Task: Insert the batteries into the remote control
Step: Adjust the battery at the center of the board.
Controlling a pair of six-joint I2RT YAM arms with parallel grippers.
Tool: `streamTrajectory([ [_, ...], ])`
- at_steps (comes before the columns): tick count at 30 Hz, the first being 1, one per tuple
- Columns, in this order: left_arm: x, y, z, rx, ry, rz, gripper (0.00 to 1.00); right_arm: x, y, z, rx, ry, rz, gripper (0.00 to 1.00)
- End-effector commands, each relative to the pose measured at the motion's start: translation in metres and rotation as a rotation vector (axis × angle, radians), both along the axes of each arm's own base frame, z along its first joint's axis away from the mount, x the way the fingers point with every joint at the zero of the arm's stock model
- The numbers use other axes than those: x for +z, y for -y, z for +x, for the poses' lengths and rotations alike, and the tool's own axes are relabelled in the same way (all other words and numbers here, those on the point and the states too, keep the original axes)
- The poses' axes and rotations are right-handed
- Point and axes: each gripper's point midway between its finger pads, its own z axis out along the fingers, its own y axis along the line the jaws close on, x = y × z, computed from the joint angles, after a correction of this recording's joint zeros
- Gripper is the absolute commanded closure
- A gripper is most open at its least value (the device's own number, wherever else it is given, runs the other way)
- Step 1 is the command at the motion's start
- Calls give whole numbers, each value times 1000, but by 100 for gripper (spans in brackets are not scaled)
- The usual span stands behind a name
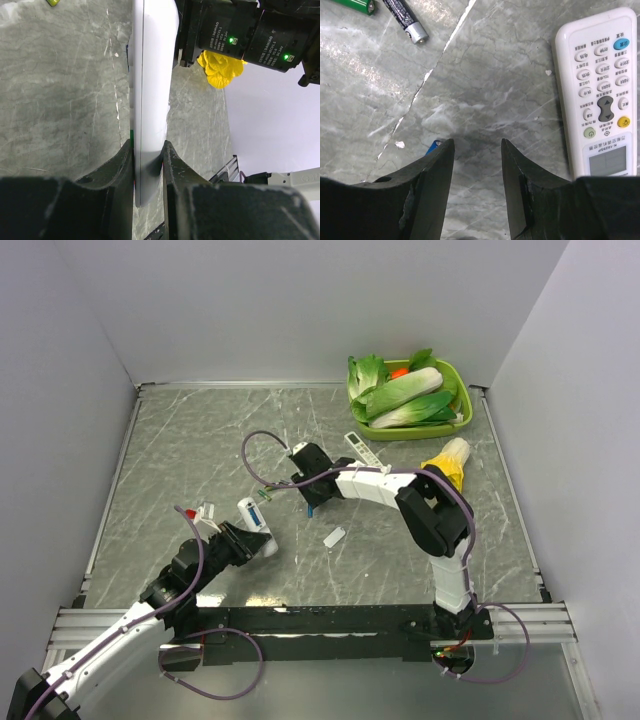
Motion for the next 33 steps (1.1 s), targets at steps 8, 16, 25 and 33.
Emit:
streamTrajectory([
  [8, 7, 1, 4, 1, 40, -17, 99, 48, -14, -2, -124, -38, 155, 50],
  [16, 8, 1, 2, -2, 43, -25, 99, 52, -24, -12, -175, -97, 247, 50],
  [25, 9, 0, 1, -2, 47, -28, 99, 41, -33, -12, -144, -134, 229, 60],
  [33, 9, 2, 1, -6, 45, -31, 99, 28, -36, -10, -145, -163, 192, 66],
])
